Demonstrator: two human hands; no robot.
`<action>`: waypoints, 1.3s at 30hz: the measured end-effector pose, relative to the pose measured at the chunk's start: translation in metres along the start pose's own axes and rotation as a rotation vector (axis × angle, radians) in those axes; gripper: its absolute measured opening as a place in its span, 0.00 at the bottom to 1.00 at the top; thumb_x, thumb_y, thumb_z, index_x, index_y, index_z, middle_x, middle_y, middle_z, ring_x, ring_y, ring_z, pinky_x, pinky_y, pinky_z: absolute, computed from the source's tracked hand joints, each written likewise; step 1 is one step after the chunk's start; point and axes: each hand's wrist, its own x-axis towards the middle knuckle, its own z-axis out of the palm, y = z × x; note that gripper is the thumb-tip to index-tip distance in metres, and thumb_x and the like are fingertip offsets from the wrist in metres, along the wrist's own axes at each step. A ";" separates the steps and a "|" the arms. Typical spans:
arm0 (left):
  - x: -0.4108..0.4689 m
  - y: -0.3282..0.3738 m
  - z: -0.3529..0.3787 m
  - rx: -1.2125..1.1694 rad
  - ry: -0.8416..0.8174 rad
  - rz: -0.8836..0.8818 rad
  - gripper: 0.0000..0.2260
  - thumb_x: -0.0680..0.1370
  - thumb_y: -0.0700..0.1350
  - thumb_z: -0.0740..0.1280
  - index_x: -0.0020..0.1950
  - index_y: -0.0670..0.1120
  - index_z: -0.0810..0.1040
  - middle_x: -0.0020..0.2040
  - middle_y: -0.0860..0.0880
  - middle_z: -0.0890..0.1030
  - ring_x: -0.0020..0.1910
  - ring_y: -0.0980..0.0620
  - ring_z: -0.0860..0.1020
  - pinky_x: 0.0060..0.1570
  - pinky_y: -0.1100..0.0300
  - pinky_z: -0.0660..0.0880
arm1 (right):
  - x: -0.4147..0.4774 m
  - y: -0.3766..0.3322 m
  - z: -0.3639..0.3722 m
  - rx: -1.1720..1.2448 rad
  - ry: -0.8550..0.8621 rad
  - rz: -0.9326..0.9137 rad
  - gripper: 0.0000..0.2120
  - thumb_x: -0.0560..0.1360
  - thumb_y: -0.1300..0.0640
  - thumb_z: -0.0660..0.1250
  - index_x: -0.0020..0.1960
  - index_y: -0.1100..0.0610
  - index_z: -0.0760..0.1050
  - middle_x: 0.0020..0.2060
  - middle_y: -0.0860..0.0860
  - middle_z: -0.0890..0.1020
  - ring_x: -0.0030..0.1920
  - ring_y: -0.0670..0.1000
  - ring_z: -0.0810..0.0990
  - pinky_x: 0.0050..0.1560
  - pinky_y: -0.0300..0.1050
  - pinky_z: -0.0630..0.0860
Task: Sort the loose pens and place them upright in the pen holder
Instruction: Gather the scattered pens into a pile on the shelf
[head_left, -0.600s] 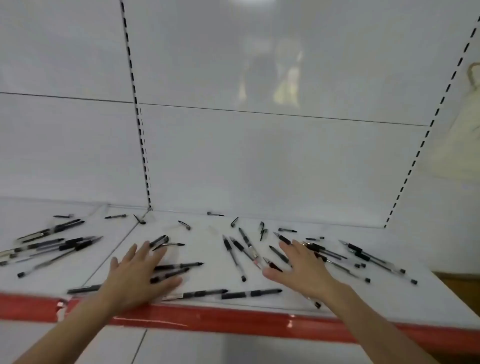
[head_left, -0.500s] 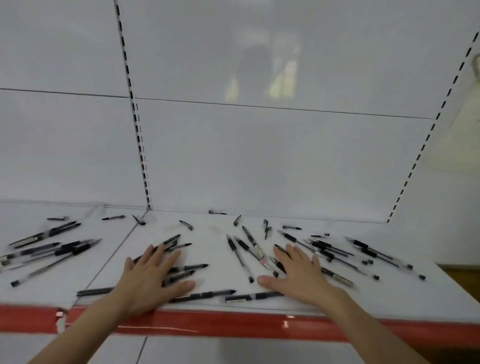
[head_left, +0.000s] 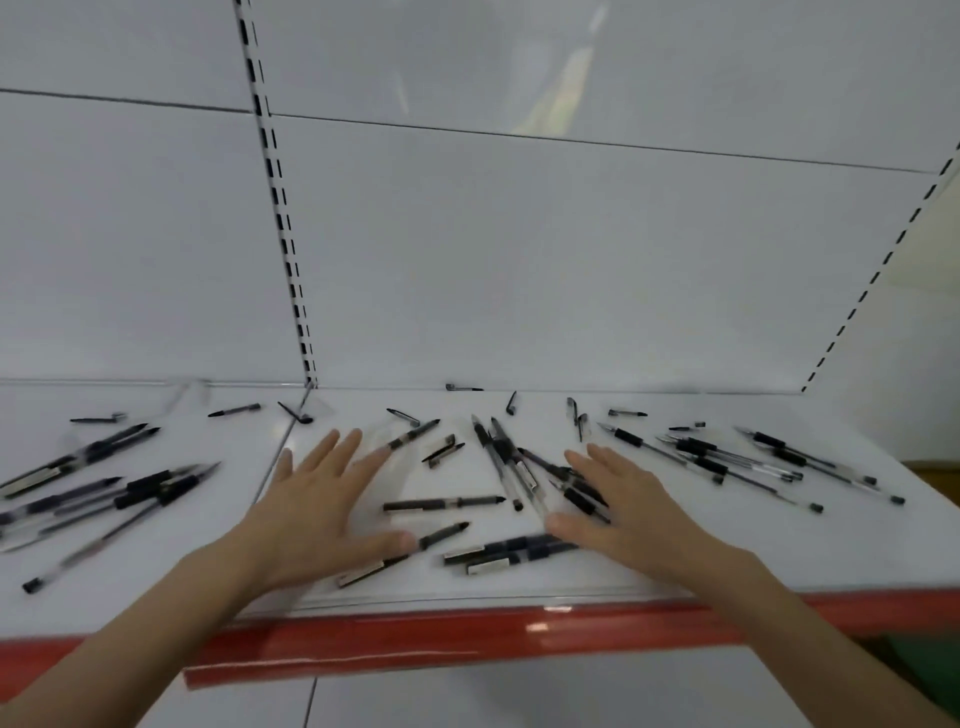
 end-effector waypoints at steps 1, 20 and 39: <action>-0.003 -0.005 0.001 0.017 -0.054 -0.022 0.59 0.47 0.82 0.32 0.75 0.56 0.40 0.77 0.49 0.40 0.75 0.50 0.38 0.72 0.45 0.40 | -0.002 -0.001 0.004 -0.068 -0.058 0.017 0.48 0.62 0.24 0.54 0.75 0.46 0.46 0.76 0.48 0.46 0.76 0.49 0.43 0.75 0.57 0.42; -0.021 -0.040 0.004 -0.275 0.309 -0.139 0.23 0.78 0.54 0.59 0.71 0.47 0.64 0.76 0.46 0.58 0.74 0.49 0.56 0.71 0.57 0.53 | 0.023 -0.078 0.031 -0.099 0.035 -0.213 0.38 0.71 0.30 0.53 0.75 0.46 0.48 0.76 0.47 0.47 0.76 0.47 0.43 0.74 0.53 0.42; -0.046 -0.149 0.005 -0.009 0.137 -0.098 0.39 0.71 0.70 0.46 0.76 0.49 0.47 0.77 0.45 0.44 0.76 0.48 0.42 0.72 0.43 0.44 | 0.043 -0.175 0.088 -0.154 0.015 -0.131 0.38 0.71 0.28 0.45 0.75 0.46 0.49 0.76 0.47 0.48 0.75 0.45 0.43 0.73 0.52 0.39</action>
